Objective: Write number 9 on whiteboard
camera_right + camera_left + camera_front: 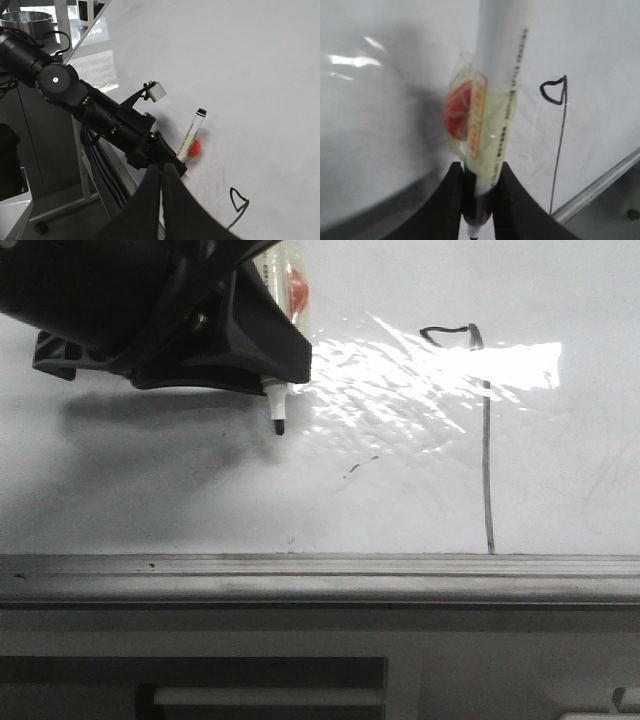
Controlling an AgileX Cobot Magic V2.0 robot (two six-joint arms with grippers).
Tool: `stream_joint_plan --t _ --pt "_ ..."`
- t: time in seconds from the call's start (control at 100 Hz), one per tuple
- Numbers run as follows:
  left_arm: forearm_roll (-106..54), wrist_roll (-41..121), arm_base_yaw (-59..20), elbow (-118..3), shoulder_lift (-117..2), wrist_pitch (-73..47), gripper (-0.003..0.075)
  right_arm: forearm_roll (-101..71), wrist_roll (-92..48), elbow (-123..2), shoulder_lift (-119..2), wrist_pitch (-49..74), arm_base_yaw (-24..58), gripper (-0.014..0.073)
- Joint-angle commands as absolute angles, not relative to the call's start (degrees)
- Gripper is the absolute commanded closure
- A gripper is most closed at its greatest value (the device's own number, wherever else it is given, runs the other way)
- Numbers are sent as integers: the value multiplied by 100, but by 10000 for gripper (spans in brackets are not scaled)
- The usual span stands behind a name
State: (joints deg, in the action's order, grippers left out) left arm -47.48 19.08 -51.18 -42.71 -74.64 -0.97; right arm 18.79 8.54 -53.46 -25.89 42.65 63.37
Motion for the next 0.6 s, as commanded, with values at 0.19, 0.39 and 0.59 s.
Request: stream_joint_plan --t 0.19,0.39,0.59 --pt "-4197 1904 -4798 -4478 -7338 -160 741 2047 916 -5502 -2637 3873 6343 643" --pt "-3606 1904 -4888 -4648 -7323 -554 741 2047 916 -5502 -2637 3873 6343 643" --pt "-2349 1785 -5257 -5982 -7168 -1678 741 2047 916 -5502 -2637 3930 6343 643"
